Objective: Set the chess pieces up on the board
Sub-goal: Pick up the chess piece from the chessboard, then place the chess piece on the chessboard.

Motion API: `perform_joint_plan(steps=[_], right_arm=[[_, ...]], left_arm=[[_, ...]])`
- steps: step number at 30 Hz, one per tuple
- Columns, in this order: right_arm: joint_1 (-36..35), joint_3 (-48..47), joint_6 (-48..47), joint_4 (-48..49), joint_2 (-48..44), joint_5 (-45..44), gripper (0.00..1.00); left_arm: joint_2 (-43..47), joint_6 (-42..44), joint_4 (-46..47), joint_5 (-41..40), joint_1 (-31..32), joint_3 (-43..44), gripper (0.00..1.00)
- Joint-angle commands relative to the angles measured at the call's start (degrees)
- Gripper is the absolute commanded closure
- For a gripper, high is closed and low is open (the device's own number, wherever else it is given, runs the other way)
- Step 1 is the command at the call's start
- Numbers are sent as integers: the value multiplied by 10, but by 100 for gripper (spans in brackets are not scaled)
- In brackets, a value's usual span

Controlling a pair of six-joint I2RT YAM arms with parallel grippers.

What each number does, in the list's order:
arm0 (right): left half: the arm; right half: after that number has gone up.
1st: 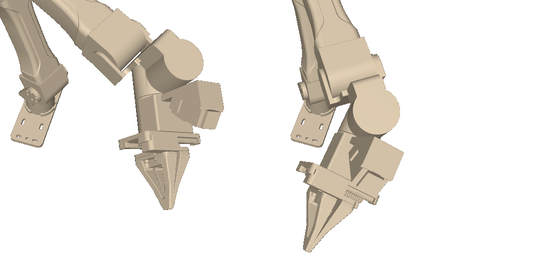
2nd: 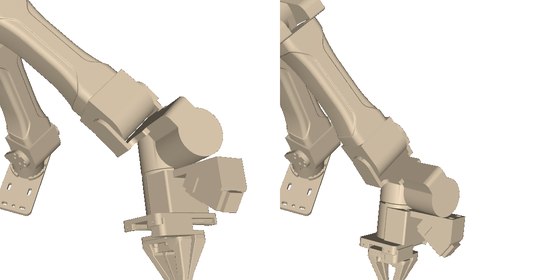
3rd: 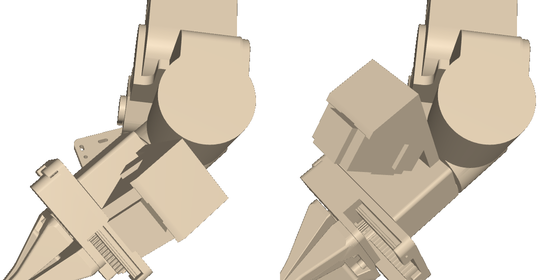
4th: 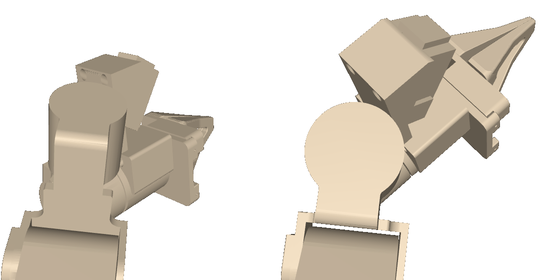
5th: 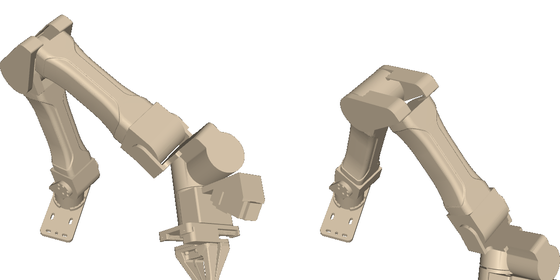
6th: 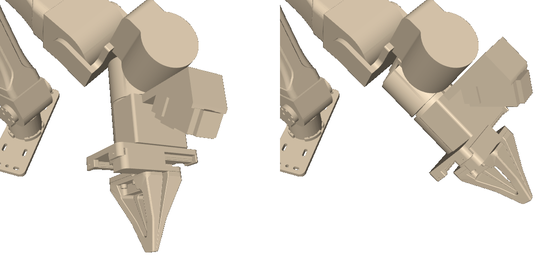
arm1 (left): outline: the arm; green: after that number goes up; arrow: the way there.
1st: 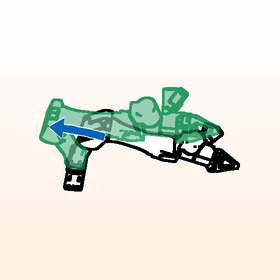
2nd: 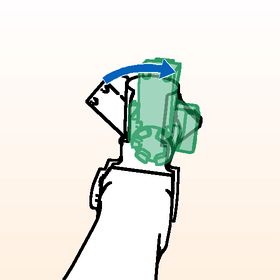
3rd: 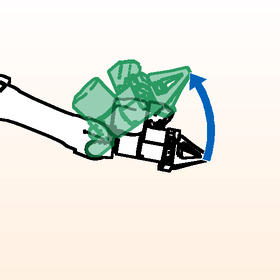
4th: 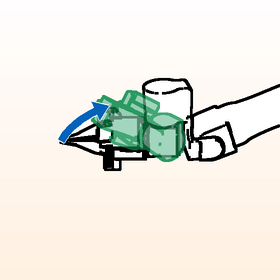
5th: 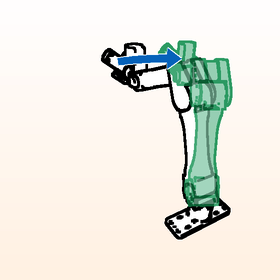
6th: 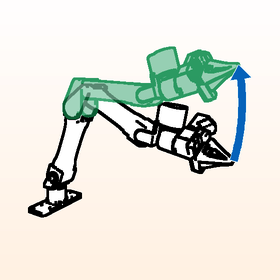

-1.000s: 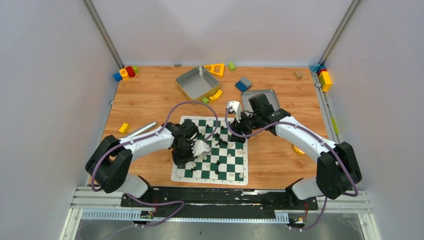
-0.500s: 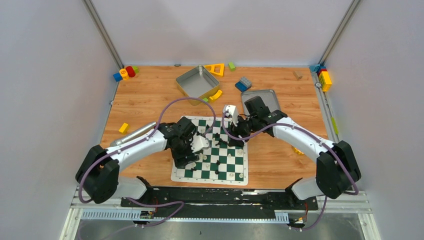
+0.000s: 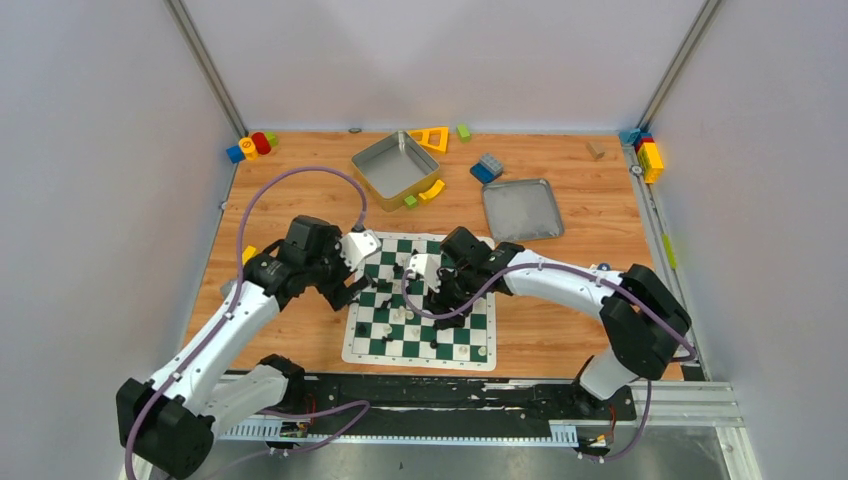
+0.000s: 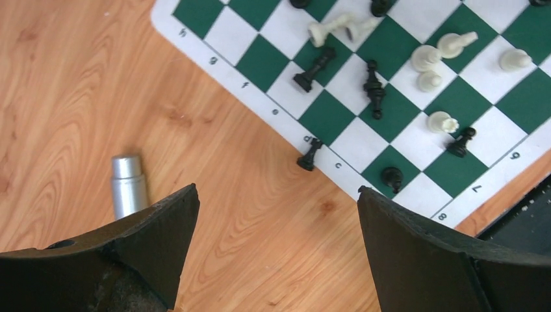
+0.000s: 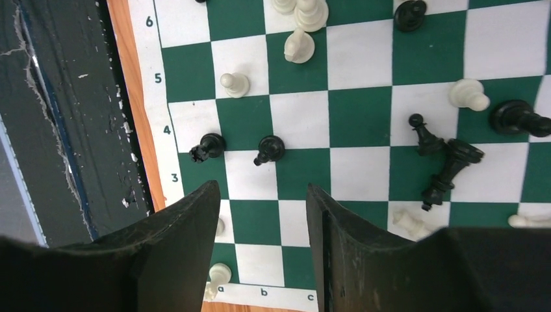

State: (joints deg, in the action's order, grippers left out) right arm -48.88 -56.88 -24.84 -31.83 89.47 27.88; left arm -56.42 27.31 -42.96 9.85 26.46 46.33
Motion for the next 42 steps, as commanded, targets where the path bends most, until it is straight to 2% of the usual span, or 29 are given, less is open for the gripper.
perform_joint_plan(steps=[1,7,13,17,20,24,27,34,42], right_arm=[[-25,-25,28,32,24,-52,49],[-39,-43,38,33,57,-71,51],[-51,-53,40,32,81,-90,52],[-56,-59,39,30,94,-95,58],[-60,-62,37,29,97,-95,67],[-60,-75,29,16,98,-102,89],[-59,-100,18,-3,92,-115,98],[-47,-245,-10,-49,119,-134,100],[-40,-496,-21,-102,301,-133,100]], left_arm=[[24,-5,20,29,-51,-8,1],[18,-4,25,49,-106,-11,1],[14,1,28,53,-123,-10,1],[13,2,29,54,-127,-10,1],[15,2,30,57,-132,-10,1],[18,1,33,59,-142,-10,1],[21,-7,37,61,-154,-7,1],[28,-66,60,42,-213,17,1],[22,-122,86,-18,-332,32,1]])
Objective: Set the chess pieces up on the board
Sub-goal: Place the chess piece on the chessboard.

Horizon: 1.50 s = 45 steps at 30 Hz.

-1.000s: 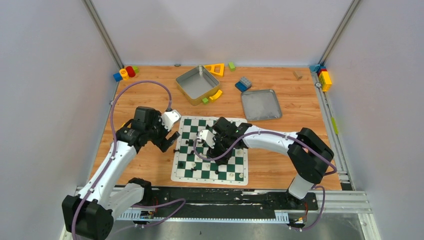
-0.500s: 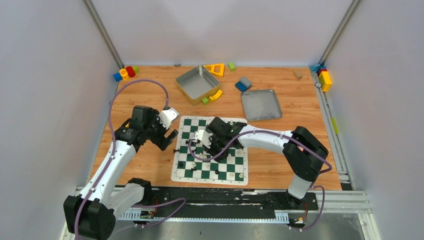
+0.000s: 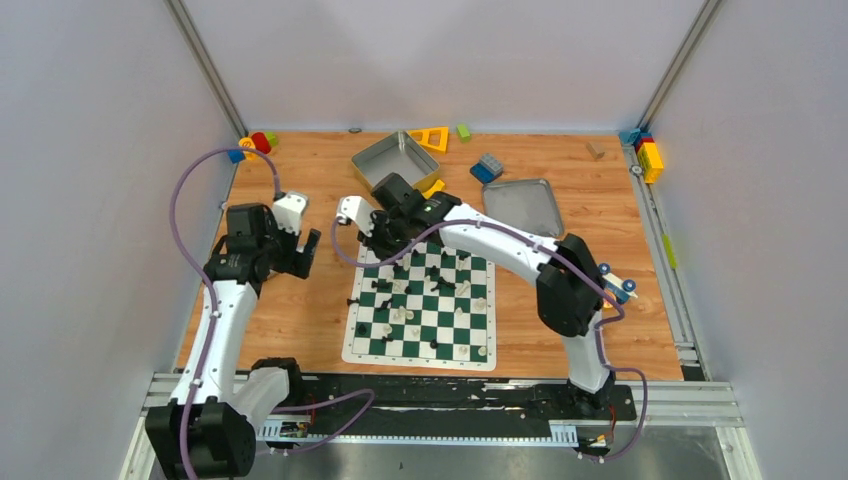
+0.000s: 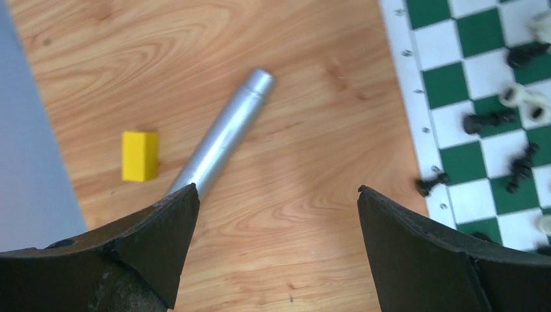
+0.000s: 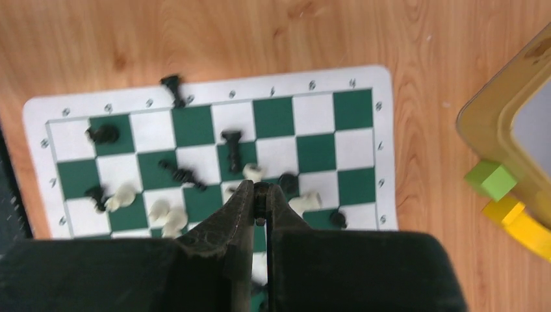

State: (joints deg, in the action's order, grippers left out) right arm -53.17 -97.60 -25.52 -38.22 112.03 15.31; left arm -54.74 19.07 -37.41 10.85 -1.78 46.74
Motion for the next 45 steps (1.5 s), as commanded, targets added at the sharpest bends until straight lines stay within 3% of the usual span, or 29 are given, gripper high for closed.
perform_joint_plan(steps=[1,6,13,38,45], right_arm=[[3,-119,-16,-44,96,-9,100],[3,-231,-27,-65,195,-17,100],[5,-285,-41,-66,254,-16,100],[23,-305,-59,-52,297,-13,98],[23,-303,-55,-48,304,-11,93]], left_arm=[[4,-41,31,-26,-60,27,1],[5,-39,24,-10,-106,26,1],[12,-36,23,1,-115,25,1],[20,-30,24,18,-115,23,1],[22,-29,25,19,-115,22,1]])
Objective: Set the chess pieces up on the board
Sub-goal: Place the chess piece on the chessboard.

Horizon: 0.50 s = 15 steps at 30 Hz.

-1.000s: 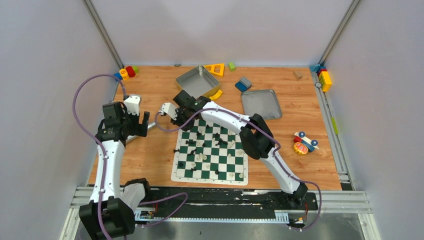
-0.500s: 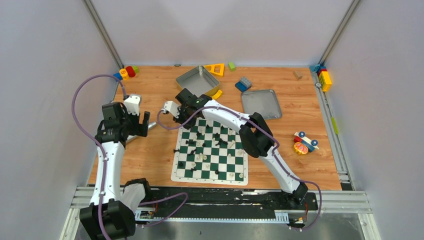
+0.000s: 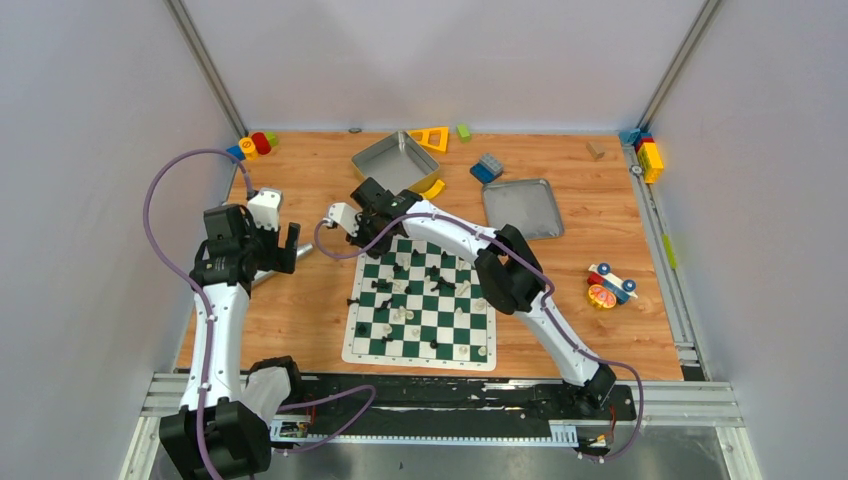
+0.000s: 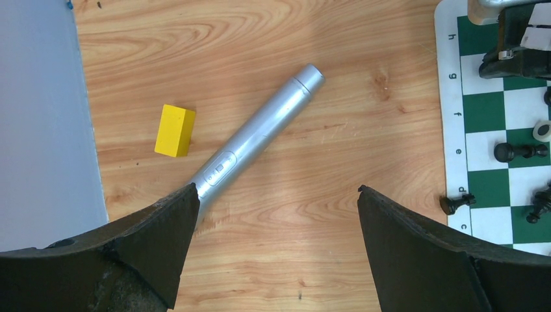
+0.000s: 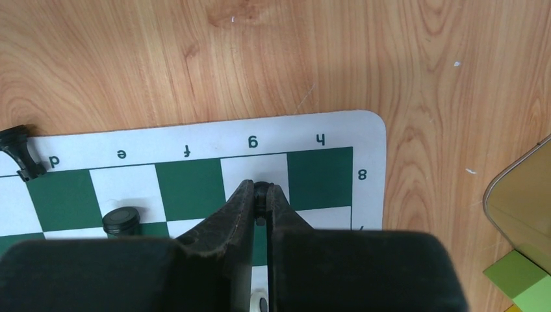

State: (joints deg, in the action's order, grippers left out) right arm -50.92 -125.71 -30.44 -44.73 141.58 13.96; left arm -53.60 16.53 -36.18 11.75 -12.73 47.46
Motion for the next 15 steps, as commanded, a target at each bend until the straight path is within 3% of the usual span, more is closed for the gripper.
perform_joint_plan(steps=[1,10,15], right_arm=[[1,-23,-5,17,10,5,91],[5,-11,20,17,-43,10,51],[16,38,46,18,-116,30,48]], left_arm=[[10,-4,13,10,-6,14,1],[12,-3,13,11,-5,14,1],[14,-4,13,12,-5,14,1]])
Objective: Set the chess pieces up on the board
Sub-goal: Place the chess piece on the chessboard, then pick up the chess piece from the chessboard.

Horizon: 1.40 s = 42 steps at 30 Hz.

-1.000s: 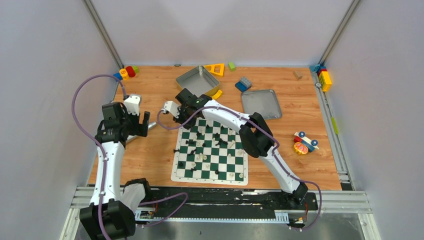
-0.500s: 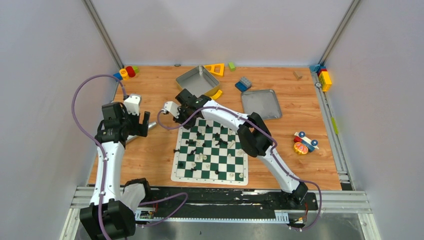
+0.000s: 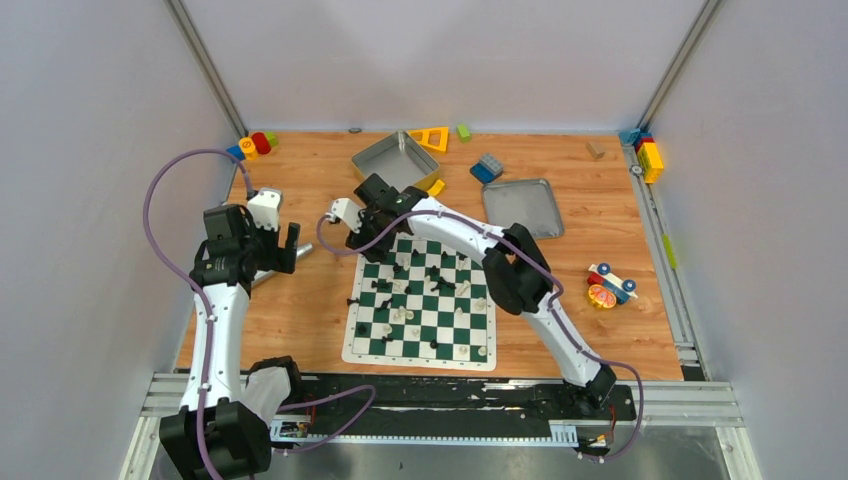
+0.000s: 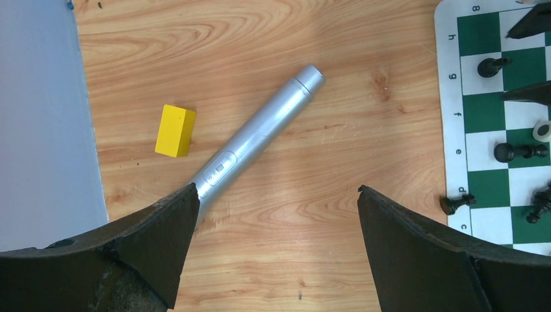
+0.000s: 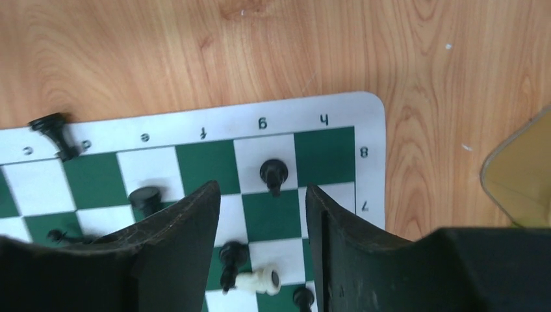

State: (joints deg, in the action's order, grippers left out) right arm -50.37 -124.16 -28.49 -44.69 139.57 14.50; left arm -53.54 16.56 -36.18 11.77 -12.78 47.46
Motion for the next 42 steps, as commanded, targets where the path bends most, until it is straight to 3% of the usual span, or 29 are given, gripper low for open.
perform_joint_plan(steps=[1,7,14,42], right_arm=[[13,38,30,17,-111,28,48],[24,123,42,11,-179,33,50],[26,182,52,9,-184,38,50],[25,130,50,6,-95,47,68]], left_arm=[[14,-3,14,12,-5,14,1],[15,-2,14,15,-5,13,1],[13,-4,16,17,-5,11,1],[9,-2,20,16,-5,8,1]])
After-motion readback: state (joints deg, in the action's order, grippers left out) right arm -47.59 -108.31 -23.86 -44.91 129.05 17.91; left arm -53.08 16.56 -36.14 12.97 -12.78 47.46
